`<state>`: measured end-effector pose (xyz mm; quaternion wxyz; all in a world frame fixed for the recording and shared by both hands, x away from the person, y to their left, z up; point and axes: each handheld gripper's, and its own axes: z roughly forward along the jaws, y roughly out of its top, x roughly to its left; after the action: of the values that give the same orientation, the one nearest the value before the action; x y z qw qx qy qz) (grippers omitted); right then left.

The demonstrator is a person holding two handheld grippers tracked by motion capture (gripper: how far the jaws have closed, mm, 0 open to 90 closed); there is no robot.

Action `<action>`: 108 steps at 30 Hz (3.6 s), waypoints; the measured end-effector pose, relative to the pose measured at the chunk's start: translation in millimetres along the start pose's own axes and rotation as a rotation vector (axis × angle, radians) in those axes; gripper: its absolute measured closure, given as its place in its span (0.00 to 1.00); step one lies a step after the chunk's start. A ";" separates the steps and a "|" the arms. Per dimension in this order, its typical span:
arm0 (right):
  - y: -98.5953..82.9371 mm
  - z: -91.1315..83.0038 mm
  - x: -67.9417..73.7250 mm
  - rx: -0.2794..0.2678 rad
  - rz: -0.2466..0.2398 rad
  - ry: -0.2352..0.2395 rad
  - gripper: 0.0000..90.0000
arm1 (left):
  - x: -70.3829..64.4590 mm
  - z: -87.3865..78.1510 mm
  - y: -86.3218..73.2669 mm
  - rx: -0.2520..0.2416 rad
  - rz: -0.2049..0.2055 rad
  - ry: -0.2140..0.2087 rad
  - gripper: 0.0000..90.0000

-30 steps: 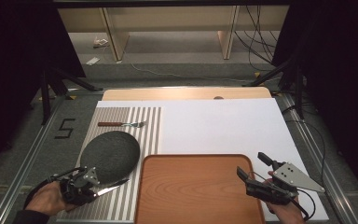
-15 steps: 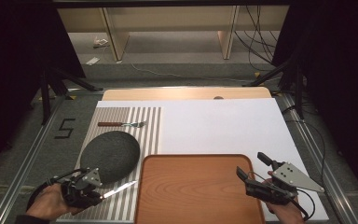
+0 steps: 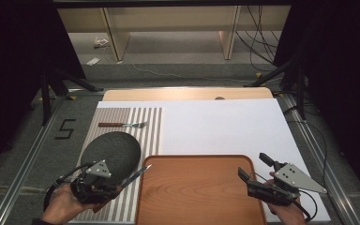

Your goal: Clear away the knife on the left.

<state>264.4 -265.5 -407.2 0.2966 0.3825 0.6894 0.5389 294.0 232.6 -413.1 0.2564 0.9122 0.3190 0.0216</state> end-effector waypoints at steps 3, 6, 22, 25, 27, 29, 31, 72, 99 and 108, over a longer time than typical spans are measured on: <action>-0.1 0.0 -0.1 0.000 0.001 -0.001 0.18 | -3.1 -0.2 3.9 -0.014 -0.022 0.010 0.85; 0.1 0.5 0.2 0.000 0.002 0.000 0.18 | -6.2 2.4 8.8 -0.024 -0.029 0.007 0.85; 0.0 0.6 -0.1 0.001 0.003 0.002 0.18 | -36.8 25.9 56.9 -0.025 -0.042 -0.062 0.85; 0.0 0.4 -0.3 0.000 0.002 0.002 0.18 | -41.1 30.3 62.4 -0.013 -0.036 -0.069 0.85; 0.0 0.4 -0.3 0.000 0.003 0.002 0.18 | -43.6 33.8 65.2 -0.009 -0.039 -0.080 0.85; 0.0 0.4 -0.2 0.001 0.002 0.003 0.18 | -46.0 37.7 68.0 -0.004 -0.037 -0.089 0.85; 0.0 0.5 -0.1 0.001 0.002 0.003 0.18 | -48.8 42.0 71.1 0.002 -0.031 -0.099 0.85; -0.2 -0.4 0.6 0.001 -0.006 0.007 0.18 | -65.4 107.8 84.2 0.174 -0.046 -0.179 0.85; -0.6 -0.1 0.7 0.006 -0.006 0.011 0.18 | -77.6 83.6 90.3 0.031 -0.006 -0.108 0.42; -0.7 0.2 0.8 0.006 -0.007 0.010 0.18 | -90.3 83.1 94.9 -0.026 0.074 -0.091 0.63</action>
<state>263.9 -264.8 -407.9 0.2939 0.3782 0.6939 0.5378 293.2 78.2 -428.3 0.2814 0.9199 0.2730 -0.0062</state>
